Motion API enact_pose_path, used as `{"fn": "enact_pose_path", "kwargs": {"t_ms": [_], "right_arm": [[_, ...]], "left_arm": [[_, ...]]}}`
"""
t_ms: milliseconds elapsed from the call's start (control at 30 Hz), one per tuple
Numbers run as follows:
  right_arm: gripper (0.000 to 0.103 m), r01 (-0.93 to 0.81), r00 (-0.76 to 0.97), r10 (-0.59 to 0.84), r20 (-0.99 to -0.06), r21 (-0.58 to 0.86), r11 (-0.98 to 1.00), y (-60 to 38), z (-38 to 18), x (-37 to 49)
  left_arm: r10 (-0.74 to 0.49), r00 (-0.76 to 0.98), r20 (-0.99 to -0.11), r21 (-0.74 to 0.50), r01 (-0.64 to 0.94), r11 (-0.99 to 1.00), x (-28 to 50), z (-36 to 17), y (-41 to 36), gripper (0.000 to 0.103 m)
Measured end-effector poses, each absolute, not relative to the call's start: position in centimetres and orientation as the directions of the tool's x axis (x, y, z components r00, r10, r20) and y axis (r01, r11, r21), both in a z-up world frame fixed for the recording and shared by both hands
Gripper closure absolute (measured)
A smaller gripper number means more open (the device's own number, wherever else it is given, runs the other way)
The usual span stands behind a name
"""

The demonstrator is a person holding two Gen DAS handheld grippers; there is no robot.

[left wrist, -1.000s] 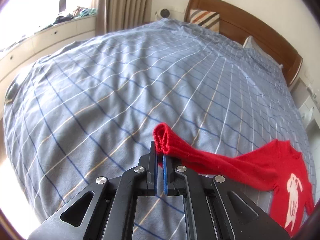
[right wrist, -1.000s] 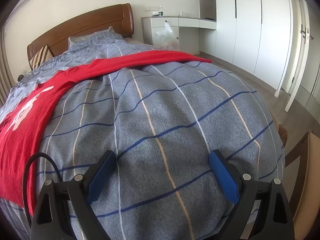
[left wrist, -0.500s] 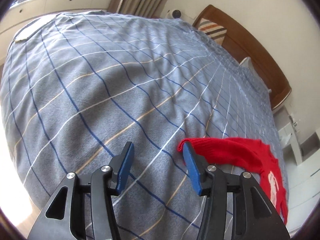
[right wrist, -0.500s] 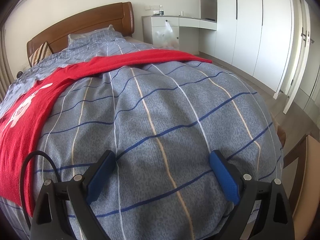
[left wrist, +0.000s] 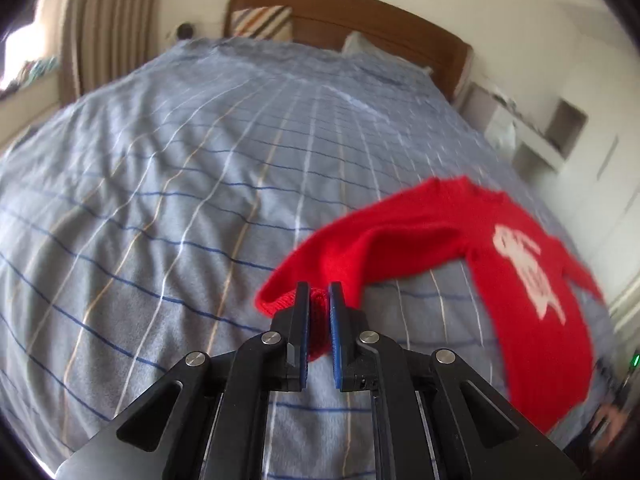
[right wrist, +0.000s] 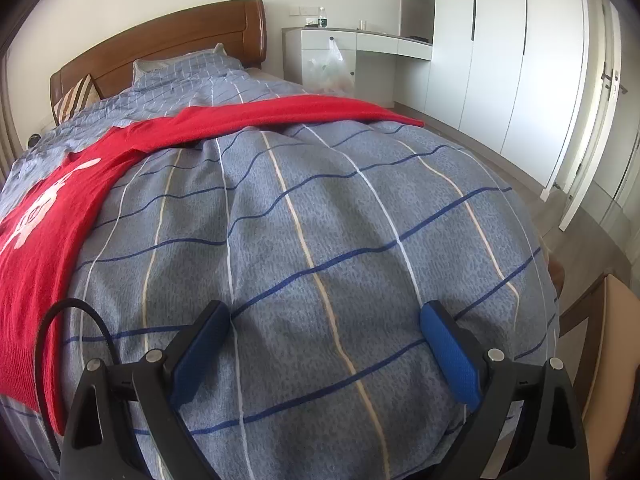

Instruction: Fold small clothes

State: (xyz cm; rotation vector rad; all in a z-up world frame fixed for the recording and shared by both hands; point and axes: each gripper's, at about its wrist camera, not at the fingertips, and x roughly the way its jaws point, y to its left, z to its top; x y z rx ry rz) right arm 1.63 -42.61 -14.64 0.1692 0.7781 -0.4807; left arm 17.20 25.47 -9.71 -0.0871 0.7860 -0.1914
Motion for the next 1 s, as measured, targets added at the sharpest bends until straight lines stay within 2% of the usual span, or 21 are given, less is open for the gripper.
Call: {"fn": "enact_pose_path", "kwargs": {"t_ms": [100,133,167,200,233,300,433,500,567,600,667,700,733,767,800,900,1000], "right_arm": [[0.007,0.475,0.608,-0.36,-0.707,-0.039,0.879,-42.5,-14.8,1.8],[0.006,0.475,0.607,-0.363,-0.707,-0.043,0.879,-42.5,-14.8,1.9],[0.006,0.475,0.606,-0.364,-0.707,-0.046,0.879,-42.5,-14.9,2.0],[0.006,0.475,0.606,-0.364,-0.707,-0.046,0.879,-42.4,-14.9,2.0],[0.006,0.475,0.606,-0.363,-0.708,-0.044,0.879,-42.4,-14.9,2.0],[0.006,0.473,0.607,-0.362,-0.707,-0.045,0.88,-42.3,-14.8,2.1],[0.006,0.473,0.606,-0.364,-0.707,-0.047,0.88,-42.3,-14.9,2.1],[0.006,0.475,0.605,-0.365,-0.707,-0.046,0.879,-42.4,-14.9,2.1],[0.005,0.474,0.606,-0.364,-0.707,-0.047,0.879,-42.4,-14.9,2.1],[0.005,0.474,0.606,-0.364,-0.707,-0.047,0.879,-42.4,-14.9,2.1],[0.005,0.474,0.605,-0.365,-0.708,-0.047,0.879,-42.4,-14.9,2.1],[0.005,0.475,0.605,-0.365,-0.707,-0.047,0.879,-42.4,-14.9,2.1],[0.005,0.474,0.606,-0.365,-0.707,-0.048,0.879,-42.4,-14.9,2.1],[0.005,0.474,0.605,-0.366,-0.707,-0.05,0.879,-42.4,-14.9,2.1],[0.005,0.474,0.605,-0.366,-0.707,-0.05,0.879,-42.4,-14.9,2.1],[0.005,0.472,0.603,-0.364,-0.71,-0.051,0.88,-42.4,-14.9,2.2],[0.005,0.468,0.599,-0.362,-0.714,-0.054,0.882,-42.4,-14.9,2.2]], "left_arm": [[-0.157,0.611,-0.776,0.071,0.332,0.941,13.4,-11.9,21.1,0.082],[-0.151,0.58,-0.801,0.1,0.378,0.921,12.3,-12.7,20.3,0.073],[-0.151,0.556,-0.818,0.107,0.404,0.908,11.5,-13.4,20.0,0.059],[-0.155,0.546,-0.823,0.1,0.408,0.907,10.7,-13.7,20.3,0.052],[-0.165,0.547,-0.821,0.079,0.394,0.916,10.4,-13.7,20.9,0.045],[-0.203,0.557,-0.805,-0.009,0.331,0.944,10.7,-13.3,22.6,0.044],[-0.258,0.627,-0.735,-0.22,0.138,0.966,13.0,-11.8,27.0,0.033],[-0.218,0.656,-0.722,-0.289,0.0,0.957,14.5,-11.6,29.6,0.032],[-0.135,0.634,-0.762,-0.298,-0.158,0.941,16.2,-12.4,31.9,0.032],[-0.118,0.595,-0.795,-0.298,-0.213,0.93,17.1,-13.2,32.8,0.033],[-0.121,0.532,-0.838,-0.3,-0.264,0.916,18.7,-14.8,33.4,0.047],[-0.115,0.519,-0.847,-0.286,-0.262,0.922,19.2,-15.1,33.0,0.05],[-0.111,0.515,-0.85,-0.266,-0.237,0.934,19.7,-15.1,32.3,0.063],[-0.111,0.507,-0.855,-0.239,-0.195,0.951,20.3,-15.1,31.2,0.096],[-0.1,0.492,-0.865,-0.2,-0.154,0.968,20.8,-15.0,30.2,0.097],[0.108,0.537,-0.836,0.032,-0.148,0.988,21.9,-13.0,28.7,0.099],[0.216,0.549,-0.807,0.092,-0.244,0.965,23.8,-11.8,31.0,0.099]]}}
